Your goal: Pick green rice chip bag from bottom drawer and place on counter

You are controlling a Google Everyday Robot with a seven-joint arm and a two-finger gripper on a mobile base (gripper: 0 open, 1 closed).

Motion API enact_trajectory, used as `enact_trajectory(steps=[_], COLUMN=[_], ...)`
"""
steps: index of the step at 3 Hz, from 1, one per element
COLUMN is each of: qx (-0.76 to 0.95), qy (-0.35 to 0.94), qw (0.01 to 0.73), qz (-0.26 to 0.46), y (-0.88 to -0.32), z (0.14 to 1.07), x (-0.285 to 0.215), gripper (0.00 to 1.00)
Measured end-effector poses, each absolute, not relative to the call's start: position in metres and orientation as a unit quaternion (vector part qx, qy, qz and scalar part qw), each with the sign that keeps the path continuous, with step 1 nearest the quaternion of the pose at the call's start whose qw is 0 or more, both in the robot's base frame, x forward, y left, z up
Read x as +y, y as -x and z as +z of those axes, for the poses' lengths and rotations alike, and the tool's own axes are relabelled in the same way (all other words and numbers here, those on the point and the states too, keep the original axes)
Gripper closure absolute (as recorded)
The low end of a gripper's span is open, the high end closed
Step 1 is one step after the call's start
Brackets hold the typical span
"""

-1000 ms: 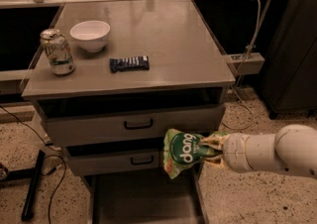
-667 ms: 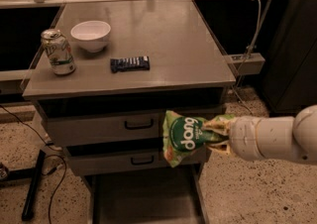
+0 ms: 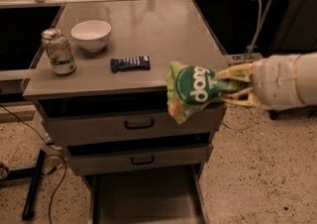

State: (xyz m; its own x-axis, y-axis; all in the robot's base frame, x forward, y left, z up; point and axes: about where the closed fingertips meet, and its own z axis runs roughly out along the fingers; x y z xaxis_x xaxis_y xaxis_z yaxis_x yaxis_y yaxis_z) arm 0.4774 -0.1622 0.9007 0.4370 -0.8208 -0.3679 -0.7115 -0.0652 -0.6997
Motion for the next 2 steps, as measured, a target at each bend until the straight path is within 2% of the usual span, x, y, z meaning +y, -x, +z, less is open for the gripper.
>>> enact_trajectory(steps=[2], qx=[0.518], qy=[0.723], qw=[0.45], qz=[-0.078], y=[-0.4848], z=[0.9354], x=[-0.1661], gripper=[1.0])
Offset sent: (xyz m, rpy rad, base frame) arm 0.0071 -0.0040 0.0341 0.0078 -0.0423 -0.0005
